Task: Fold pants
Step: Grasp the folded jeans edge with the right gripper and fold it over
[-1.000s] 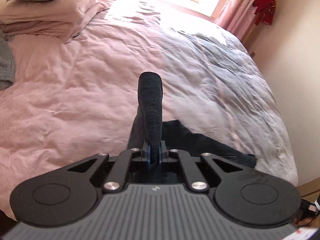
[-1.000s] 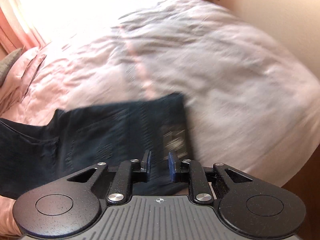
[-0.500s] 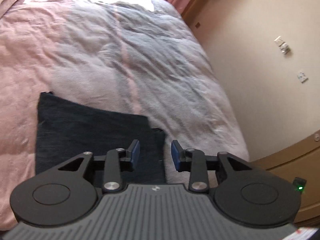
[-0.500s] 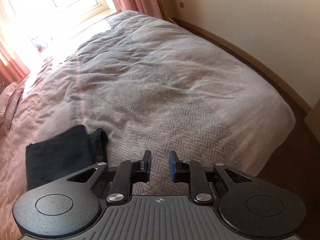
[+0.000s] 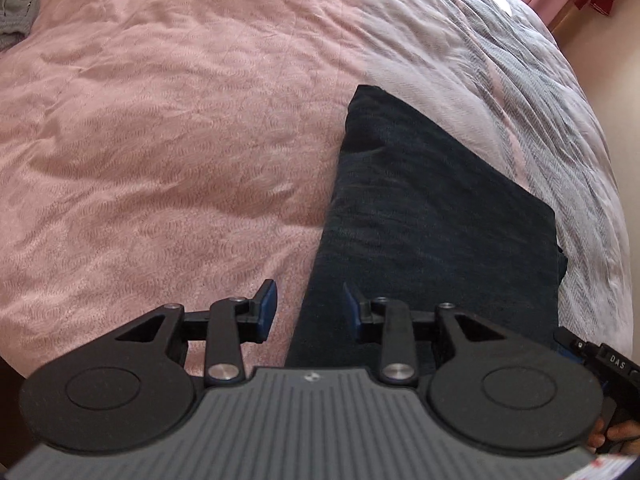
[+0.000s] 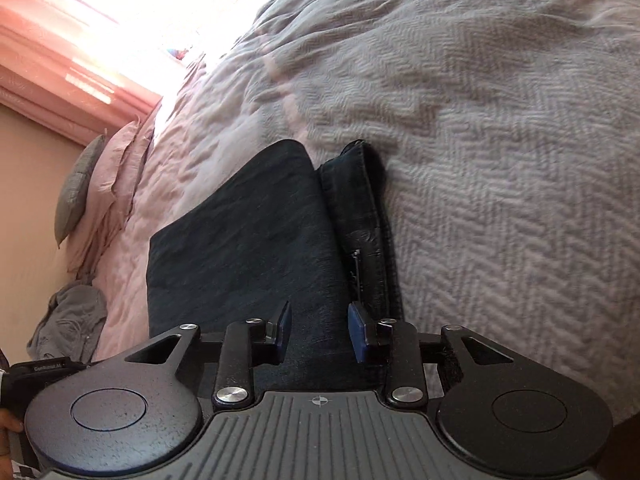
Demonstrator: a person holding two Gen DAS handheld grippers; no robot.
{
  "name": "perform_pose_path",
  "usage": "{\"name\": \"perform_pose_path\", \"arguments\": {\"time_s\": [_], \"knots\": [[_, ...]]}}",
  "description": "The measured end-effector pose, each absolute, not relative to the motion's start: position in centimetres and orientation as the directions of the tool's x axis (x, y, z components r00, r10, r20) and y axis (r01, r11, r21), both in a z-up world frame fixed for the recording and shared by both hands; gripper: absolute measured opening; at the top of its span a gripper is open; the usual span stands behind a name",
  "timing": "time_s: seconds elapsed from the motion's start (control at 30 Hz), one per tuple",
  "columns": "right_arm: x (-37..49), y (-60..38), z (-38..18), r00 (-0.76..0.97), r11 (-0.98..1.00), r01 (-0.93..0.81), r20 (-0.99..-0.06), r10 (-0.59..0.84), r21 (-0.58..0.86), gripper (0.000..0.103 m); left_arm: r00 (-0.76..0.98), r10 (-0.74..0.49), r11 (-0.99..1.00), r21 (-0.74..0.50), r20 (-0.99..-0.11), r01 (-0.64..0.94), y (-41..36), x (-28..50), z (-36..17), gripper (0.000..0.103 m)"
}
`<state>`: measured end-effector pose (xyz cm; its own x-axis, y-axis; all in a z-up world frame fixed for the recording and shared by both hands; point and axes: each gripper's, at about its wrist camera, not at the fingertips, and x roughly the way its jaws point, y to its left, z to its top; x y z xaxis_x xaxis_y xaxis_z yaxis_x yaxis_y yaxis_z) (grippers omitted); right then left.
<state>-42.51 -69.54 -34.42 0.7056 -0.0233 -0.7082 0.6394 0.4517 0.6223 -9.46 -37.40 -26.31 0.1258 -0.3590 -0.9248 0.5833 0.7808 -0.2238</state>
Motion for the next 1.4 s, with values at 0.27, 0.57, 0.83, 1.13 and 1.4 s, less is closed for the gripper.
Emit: {"name": "perform_pose_path", "arguments": {"time_s": [0.27,0.57,0.83,1.13,1.4], "knots": [[-42.5,-67.0,-31.7,0.735,0.605,0.576,-0.673,-0.088,0.55,0.0,0.1,-0.393,0.744,-0.252,-0.914,0.619,-38.3,-11.3,-28.1,0.03],[-43.6,-65.0,-33.7,0.589,0.539,0.742,-0.772,-0.241,0.398,0.001,0.116,-0.396,0.681,-0.207,-0.911,0.702,-40.6,-12.3,-28.6,0.029],[-41.7,-66.5,-31.3,0.557,0.587,0.758,-0.748,-0.36,0.283,0.023,0.172,-0.438,0.605,-0.148,-0.882,0.782,-42.5,-11.5,-27.7,0.029],[-38.0,-73.6,-34.5,0.7,0.56,0.66,-0.68,-0.217,0.501,0.014,0.184,-0.501,0.58,-0.17,-0.846,0.797,-46.2,-9.0,-28.2,0.029],[-36.1,-71.9,-35.0,0.579,0.65,0.718,-0.732,-0.36,0.249,0.002,0.2,-0.536,0.542,-0.153,-0.82,0.826,-48.6,-9.0,-28.3,0.029]]}}
